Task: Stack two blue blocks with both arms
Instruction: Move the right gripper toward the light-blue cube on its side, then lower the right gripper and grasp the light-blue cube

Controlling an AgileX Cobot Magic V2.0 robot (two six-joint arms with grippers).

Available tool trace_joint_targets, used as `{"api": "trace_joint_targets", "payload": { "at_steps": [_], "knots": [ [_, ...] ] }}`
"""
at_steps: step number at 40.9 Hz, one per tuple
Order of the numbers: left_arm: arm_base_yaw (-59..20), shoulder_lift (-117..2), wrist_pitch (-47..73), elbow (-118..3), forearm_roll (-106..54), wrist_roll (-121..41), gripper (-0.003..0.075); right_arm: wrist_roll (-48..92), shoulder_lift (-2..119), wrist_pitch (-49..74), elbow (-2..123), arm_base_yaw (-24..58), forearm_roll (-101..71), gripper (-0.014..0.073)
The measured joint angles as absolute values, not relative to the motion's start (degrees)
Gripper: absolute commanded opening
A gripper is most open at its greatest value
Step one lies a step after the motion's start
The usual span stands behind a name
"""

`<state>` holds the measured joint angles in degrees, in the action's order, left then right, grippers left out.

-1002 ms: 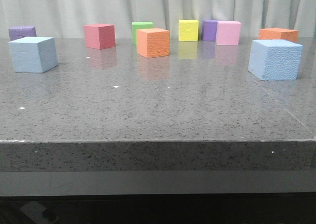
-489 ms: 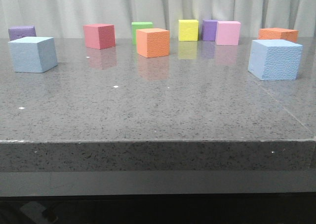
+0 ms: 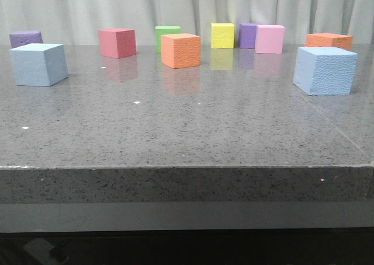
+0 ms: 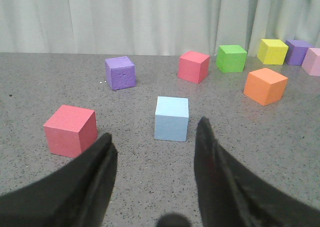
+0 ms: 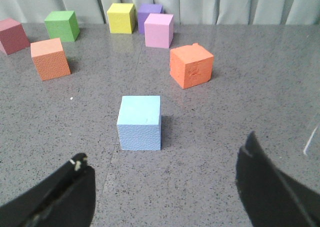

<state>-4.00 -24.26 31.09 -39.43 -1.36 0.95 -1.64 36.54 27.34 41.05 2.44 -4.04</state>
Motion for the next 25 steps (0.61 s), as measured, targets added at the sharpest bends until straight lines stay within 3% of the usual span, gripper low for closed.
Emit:
{"api": "trace_joint_targets", "payload": {
  "at_steps": [25],
  "knots": [
    [-4.0,-24.26,30.99,-39.43,-1.36,0.95,0.0344,-1.14,77.61,40.27,71.08,9.9,-3.31,0.0608]
  ]
}}
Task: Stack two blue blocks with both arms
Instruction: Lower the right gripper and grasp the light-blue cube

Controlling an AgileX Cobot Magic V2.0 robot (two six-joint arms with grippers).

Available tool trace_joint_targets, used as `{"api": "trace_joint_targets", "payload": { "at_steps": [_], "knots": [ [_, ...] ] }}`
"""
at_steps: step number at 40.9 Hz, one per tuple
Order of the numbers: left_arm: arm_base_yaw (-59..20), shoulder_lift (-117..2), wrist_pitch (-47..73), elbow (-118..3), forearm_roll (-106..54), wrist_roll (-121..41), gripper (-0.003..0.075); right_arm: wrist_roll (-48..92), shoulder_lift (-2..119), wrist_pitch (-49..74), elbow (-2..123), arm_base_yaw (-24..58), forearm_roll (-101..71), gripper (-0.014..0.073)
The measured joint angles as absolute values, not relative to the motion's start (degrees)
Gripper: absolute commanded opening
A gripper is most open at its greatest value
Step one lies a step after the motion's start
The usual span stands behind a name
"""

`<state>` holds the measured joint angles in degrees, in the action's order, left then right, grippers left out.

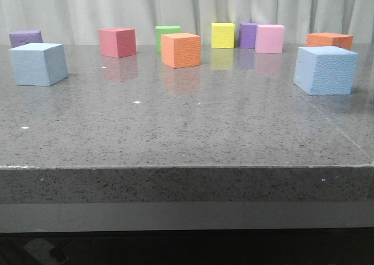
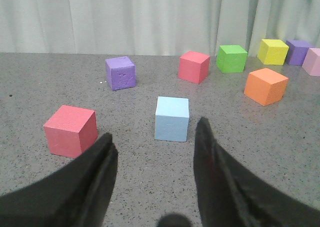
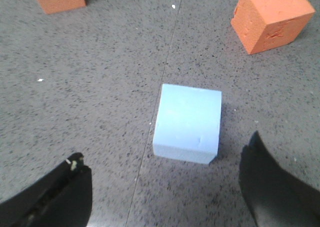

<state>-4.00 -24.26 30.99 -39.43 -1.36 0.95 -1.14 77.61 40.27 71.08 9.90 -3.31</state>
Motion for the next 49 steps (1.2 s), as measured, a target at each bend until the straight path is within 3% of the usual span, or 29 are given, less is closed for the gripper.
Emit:
{"api": "trace_joint_targets", "payload": {
  "at_steps": [12,31,35,40,49],
  "knots": [
    [-4.0,-24.26,30.99,-39.43,-1.36,0.95,0.0344,-8.43,91.87,45.7,82.62,9.54,3.03,0.0608],
    [-4.0,-24.26,30.99,-39.43,-1.36,0.95,0.0344,-9.14,101.11,44.72,83.7,9.5,2.63,0.0605],
    [-4.0,-24.26,30.88,-39.43,-1.36,0.95,0.0344,-9.14,102.38,44.62,83.7,9.5,2.63,0.0533],
    [-4.0,-24.26,30.88,-39.43,-1.36,0.95,0.0344,-9.14,102.62,44.62,83.81,9.5,2.63,0.0379],
    [-4.0,-24.26,30.88,-39.43,-1.36,0.95,0.0344,-9.42,101.41,47.91,84.9,9.9,0.73,0.0367]
  ]
}}
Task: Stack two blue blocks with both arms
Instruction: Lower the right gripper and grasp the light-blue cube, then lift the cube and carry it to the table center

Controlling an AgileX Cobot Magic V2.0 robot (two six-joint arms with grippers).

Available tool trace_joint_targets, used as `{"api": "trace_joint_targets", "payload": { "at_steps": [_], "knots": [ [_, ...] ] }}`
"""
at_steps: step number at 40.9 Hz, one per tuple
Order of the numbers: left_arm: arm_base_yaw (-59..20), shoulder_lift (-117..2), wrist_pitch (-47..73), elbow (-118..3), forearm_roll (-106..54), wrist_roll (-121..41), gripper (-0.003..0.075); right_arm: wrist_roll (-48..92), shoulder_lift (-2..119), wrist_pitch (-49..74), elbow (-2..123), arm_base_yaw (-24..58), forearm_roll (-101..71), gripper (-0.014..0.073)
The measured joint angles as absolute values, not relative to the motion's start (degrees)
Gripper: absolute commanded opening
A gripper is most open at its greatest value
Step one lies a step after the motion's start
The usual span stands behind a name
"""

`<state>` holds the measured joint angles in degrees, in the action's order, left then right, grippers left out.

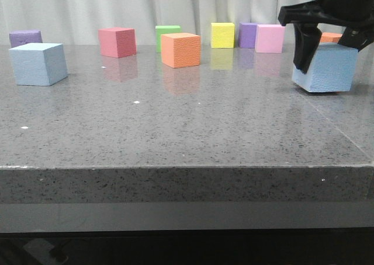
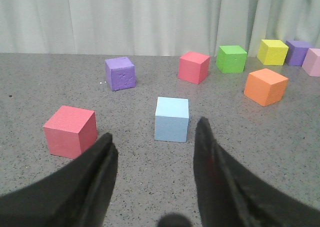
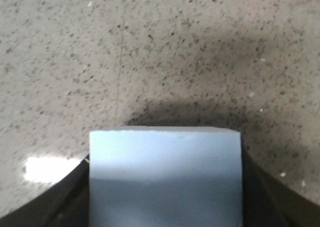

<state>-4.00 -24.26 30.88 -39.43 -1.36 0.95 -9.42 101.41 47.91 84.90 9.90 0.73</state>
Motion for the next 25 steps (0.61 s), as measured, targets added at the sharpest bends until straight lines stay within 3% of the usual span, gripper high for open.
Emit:
{"api": "trace_joint_targets", "payload": {
  "at_steps": [11,25],
  "knots": [
    [-4.0,-24.26,30.88,-39.43,-1.36,0.95,0.0344,-14.39,97.44,51.76,85.53,17.17,-0.43,0.0367],
    [-4.0,-24.26,30.88,-39.43,-1.36,0.95,0.0344,-31.27,97.7,49.26,85.8,31.1,6.83,0.0367]
  ]
}}
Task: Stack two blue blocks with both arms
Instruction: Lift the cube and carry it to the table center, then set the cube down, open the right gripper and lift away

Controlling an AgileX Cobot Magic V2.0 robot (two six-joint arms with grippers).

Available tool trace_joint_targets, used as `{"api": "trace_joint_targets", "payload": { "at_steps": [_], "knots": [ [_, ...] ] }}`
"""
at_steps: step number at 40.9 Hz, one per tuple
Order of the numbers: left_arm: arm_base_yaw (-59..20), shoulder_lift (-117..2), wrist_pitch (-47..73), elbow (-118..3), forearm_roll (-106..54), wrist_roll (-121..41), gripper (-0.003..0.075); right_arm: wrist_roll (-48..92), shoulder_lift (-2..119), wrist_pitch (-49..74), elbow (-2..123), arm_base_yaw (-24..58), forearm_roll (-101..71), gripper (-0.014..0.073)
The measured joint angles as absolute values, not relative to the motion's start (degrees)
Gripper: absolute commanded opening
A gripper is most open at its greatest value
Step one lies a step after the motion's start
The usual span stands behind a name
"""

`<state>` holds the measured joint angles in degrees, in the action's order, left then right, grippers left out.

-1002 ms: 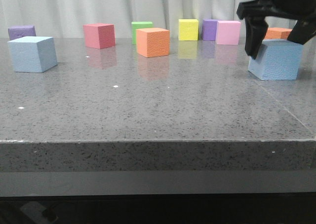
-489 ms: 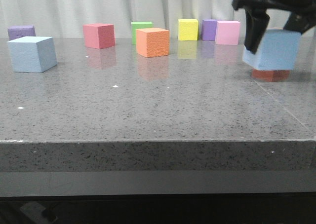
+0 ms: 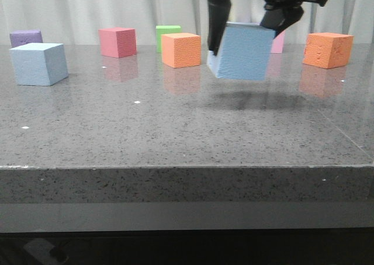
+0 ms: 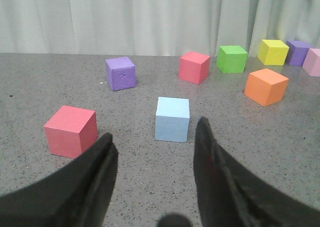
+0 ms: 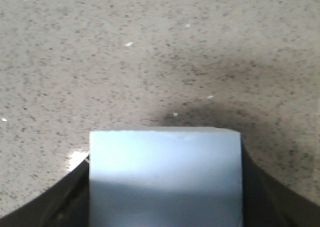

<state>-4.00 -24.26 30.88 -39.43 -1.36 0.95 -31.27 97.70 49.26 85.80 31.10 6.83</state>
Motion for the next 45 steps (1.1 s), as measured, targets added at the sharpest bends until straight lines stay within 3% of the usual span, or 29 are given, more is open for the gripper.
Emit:
{"api": "trace_joint_targets", "payload": {
  "at_steps": [15,38,41,45],
  "knots": [
    [-4.0,-24.26,30.88,-39.43,-1.36,0.95,0.0344,-37.86,106.66,54.07,95.72,37.65,12.3,0.0367],
    [-4.0,-24.26,30.88,-39.43,-1.36,0.95,0.0344,-44.48,112.52,54.12,99.63,38.04,13.77,0.0372],
    [-4.0,-24.26,30.88,-39.43,-1.36,0.95,0.0344,-44.48,112.52,53.98,99.63,38.04,13.77,0.0413],
    [-4.0,-24.26,30.88,-39.43,-1.36,0.95,0.0344,-44.48,112.52,53.89,99.63,38.04,13.77,0.053]
  ]
}}
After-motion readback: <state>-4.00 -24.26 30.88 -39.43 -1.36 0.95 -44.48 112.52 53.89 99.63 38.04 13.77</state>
